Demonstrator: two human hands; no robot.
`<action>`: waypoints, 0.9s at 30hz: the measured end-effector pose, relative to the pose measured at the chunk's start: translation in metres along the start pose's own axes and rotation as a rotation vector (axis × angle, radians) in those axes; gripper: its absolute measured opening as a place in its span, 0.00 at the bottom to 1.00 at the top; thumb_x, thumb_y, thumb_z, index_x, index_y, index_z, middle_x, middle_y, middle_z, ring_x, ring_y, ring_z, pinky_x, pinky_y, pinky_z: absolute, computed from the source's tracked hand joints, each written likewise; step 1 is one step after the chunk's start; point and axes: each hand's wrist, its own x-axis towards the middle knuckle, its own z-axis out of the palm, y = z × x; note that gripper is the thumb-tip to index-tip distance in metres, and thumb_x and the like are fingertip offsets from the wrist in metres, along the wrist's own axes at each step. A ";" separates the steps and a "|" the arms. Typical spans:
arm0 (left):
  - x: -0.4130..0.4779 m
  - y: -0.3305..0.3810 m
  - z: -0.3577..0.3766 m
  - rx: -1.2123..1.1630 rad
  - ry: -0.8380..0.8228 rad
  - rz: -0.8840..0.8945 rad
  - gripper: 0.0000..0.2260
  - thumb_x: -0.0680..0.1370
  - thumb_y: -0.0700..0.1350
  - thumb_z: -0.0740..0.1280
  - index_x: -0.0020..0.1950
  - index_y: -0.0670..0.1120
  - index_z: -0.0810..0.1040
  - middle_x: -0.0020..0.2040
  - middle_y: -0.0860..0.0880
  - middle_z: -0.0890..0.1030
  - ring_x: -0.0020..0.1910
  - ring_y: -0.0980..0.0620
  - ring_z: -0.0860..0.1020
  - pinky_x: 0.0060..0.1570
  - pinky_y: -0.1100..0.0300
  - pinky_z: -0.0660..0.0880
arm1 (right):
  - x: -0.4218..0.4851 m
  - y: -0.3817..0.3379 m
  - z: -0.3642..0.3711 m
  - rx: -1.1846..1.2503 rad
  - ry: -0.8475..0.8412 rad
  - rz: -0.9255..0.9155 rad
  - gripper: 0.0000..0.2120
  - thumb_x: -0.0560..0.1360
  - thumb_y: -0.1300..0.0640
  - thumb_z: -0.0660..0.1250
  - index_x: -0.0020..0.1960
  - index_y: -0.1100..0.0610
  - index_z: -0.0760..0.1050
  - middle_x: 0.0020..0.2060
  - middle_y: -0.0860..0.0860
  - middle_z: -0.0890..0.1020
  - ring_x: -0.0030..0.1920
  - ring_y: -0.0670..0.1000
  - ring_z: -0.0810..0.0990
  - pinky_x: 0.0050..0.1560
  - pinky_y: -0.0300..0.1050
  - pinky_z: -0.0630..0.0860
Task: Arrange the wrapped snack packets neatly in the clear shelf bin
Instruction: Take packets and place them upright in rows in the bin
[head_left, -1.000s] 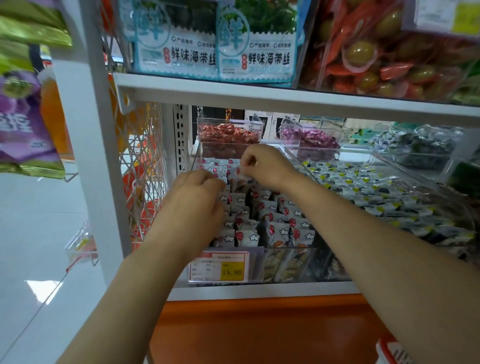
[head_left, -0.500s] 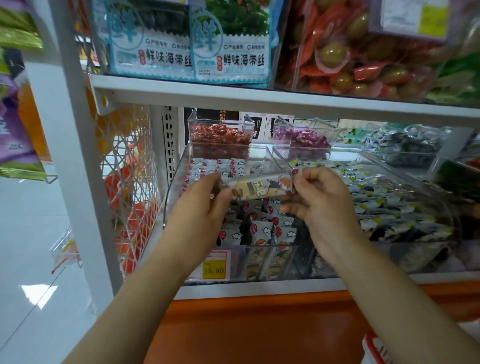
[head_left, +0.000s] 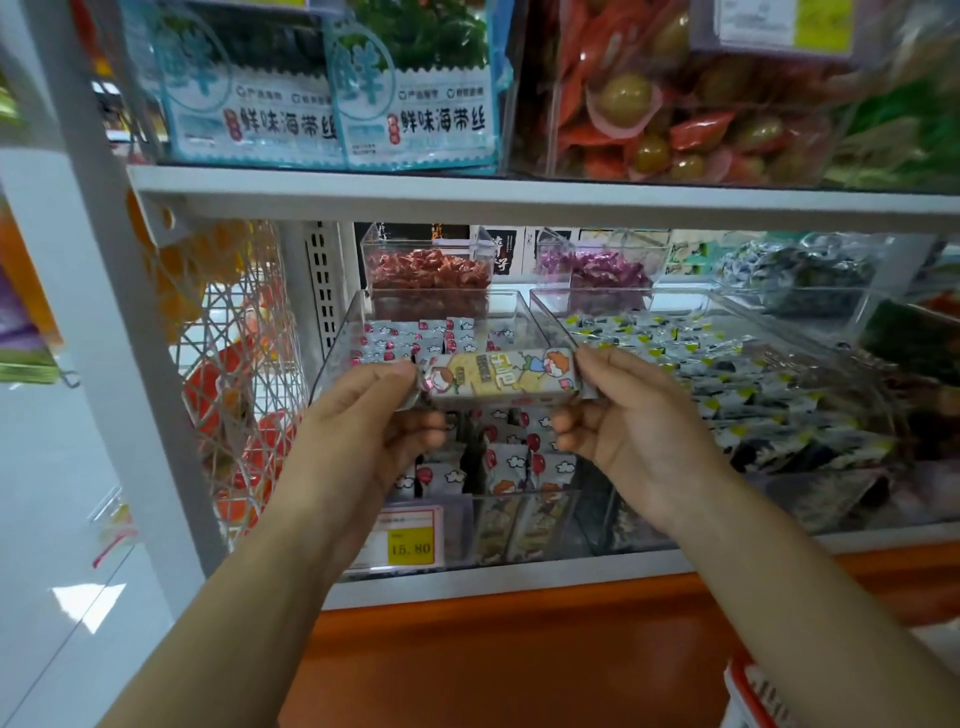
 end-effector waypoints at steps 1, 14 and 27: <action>0.000 0.000 0.000 -0.007 0.006 0.007 0.16 0.78 0.42 0.64 0.29 0.49 0.79 0.31 0.49 0.78 0.30 0.54 0.78 0.31 0.66 0.76 | 0.000 0.000 0.000 0.037 -0.014 0.025 0.10 0.78 0.60 0.60 0.42 0.60 0.77 0.28 0.53 0.79 0.25 0.48 0.77 0.24 0.39 0.74; 0.005 0.001 -0.002 -0.288 0.110 -0.079 0.05 0.78 0.39 0.62 0.52 0.46 0.75 0.36 0.48 0.73 0.26 0.59 0.73 0.25 0.69 0.72 | 0.000 0.007 -0.002 -0.135 -0.089 -0.184 0.16 0.71 0.60 0.67 0.58 0.61 0.76 0.48 0.63 0.81 0.36 0.54 0.84 0.36 0.40 0.80; -0.001 -0.004 0.001 0.161 -0.022 0.098 0.16 0.66 0.46 0.69 0.52 0.43 0.78 0.37 0.47 0.80 0.33 0.55 0.79 0.34 0.67 0.77 | -0.002 0.006 -0.001 -0.133 0.125 -0.229 0.07 0.76 0.58 0.65 0.42 0.62 0.77 0.34 0.56 0.84 0.33 0.54 0.84 0.32 0.39 0.80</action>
